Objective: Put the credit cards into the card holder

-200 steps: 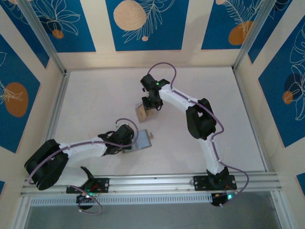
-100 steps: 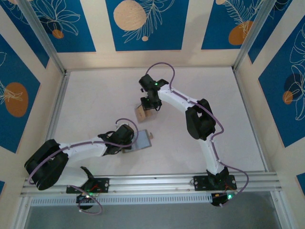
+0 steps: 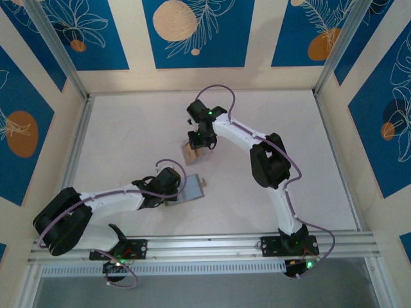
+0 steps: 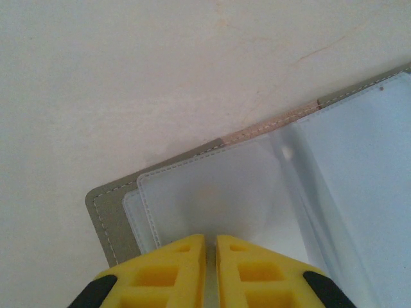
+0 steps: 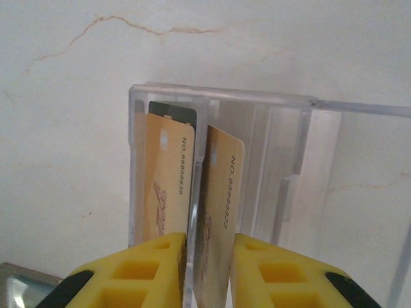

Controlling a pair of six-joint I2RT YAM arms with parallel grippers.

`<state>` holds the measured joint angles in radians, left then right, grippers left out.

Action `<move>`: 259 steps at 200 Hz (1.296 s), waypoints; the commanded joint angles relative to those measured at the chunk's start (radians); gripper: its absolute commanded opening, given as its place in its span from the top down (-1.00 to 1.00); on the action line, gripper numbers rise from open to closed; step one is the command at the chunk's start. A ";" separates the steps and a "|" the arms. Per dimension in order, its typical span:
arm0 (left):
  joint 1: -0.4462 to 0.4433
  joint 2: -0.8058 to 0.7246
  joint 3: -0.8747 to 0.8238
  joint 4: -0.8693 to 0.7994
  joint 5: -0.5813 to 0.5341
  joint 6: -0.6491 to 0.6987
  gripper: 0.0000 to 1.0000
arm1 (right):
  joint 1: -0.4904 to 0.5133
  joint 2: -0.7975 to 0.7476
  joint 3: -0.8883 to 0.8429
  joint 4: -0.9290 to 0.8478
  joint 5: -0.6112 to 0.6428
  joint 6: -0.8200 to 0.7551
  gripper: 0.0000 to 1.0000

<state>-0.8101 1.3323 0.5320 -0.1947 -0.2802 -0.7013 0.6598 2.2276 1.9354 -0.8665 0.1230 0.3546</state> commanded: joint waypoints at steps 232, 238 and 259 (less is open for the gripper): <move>0.003 -0.090 -0.007 -0.174 0.048 0.004 0.71 | 0.025 -0.419 -0.311 0.148 -0.099 0.068 1.00; 0.005 -0.095 -0.007 -0.178 0.039 0.004 0.70 | 0.035 -0.436 -0.350 0.174 -0.115 0.077 1.00; 0.012 -0.095 -0.009 -0.204 0.021 -0.003 0.70 | 0.068 -0.483 -0.475 0.284 -0.158 0.111 1.00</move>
<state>-0.8078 1.2518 0.5308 -0.3275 -0.2466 -0.7006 0.6880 1.7668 1.5833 -0.7052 0.0467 0.4088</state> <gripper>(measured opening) 0.151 0.066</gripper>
